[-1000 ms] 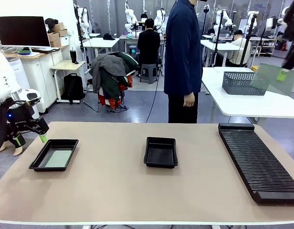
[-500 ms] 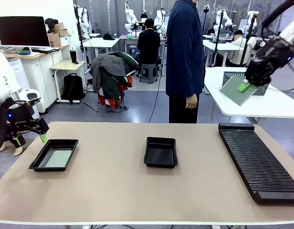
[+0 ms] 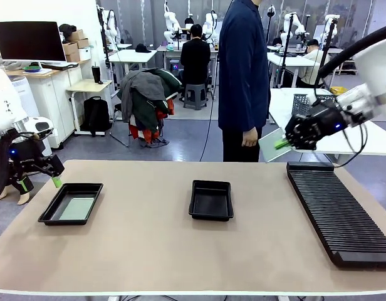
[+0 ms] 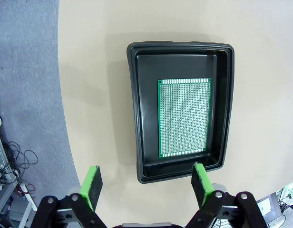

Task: Inspect and transfer BCBs to ESD trays.
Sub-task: Pick up the Blank PCB from the PCB Rack and place it in the right ESD tray.

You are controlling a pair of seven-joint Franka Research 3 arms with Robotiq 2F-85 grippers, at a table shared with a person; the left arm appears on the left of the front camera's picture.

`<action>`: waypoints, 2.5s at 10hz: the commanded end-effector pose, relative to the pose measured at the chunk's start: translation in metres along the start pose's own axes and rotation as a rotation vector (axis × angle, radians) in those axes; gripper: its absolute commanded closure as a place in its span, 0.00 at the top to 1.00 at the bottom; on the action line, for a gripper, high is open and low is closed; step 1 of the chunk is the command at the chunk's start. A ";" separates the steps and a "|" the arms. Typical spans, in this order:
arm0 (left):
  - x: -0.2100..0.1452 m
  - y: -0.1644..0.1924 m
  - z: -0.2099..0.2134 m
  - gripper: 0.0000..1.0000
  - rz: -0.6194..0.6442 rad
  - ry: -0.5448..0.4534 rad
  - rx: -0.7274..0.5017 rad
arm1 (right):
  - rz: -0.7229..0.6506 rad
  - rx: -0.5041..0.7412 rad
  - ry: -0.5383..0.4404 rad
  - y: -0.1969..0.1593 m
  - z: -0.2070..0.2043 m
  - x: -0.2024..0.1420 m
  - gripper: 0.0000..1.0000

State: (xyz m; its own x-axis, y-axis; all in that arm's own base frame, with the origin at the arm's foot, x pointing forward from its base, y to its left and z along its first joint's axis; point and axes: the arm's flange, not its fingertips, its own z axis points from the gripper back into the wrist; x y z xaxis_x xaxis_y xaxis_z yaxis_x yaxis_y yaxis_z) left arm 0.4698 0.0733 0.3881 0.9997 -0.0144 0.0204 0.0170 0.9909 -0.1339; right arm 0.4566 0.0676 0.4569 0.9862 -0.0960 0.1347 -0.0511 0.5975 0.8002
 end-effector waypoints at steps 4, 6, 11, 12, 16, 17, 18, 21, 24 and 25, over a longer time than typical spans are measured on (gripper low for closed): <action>-0.001 0.001 -0.001 1.00 -0.007 -0.010 -0.008 | -0.021 0.085 -0.104 -0.008 -0.121 -0.031 0.03; -0.001 0.001 -0.001 1.00 -0.007 -0.010 -0.008 | -0.031 0.093 -0.083 -0.014 -0.157 -0.031 0.03; -0.001 0.001 -0.001 1.00 -0.007 -0.010 -0.008 | -0.068 0.069 -0.041 -0.036 -0.215 -0.013 0.03; -0.001 0.001 -0.001 1.00 -0.007 -0.010 -0.008 | -0.077 0.062 -0.029 -0.041 -0.221 -0.009 0.03; -0.001 0.001 -0.001 1.00 -0.007 -0.010 -0.008 | -0.104 0.050 -0.001 -0.057 -0.236 -0.003 0.03; -0.001 0.001 -0.001 1.00 -0.007 -0.010 -0.008 | -0.111 0.043 0.006 -0.060 -0.239 -0.002 0.03; -0.001 0.001 -0.001 1.00 -0.007 -0.010 -0.008 | -0.116 0.039 0.016 -0.062 -0.243 -0.001 0.03; -0.001 0.001 -0.001 1.00 -0.007 -0.010 -0.008 | -0.131 0.013 0.036 -0.063 -0.249 0.001 0.03; -0.001 0.001 -0.001 1.00 -0.007 -0.010 -0.008 | -0.147 -0.019 0.054 -0.060 -0.250 0.003 0.03; -0.001 0.001 -0.001 1.00 -0.007 -0.010 -0.008 | -0.152 -0.033 0.059 -0.059 -0.251 0.003 0.03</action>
State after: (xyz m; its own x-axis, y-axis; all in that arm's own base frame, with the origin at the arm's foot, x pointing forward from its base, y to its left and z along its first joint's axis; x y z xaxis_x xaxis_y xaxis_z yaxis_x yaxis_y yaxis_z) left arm 0.4698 0.0733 0.3882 0.9997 -0.0145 0.0207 0.0172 0.9908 -0.1339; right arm 0.4960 0.2255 0.2610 0.9919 -0.1263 -0.0139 0.0842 0.5713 0.8164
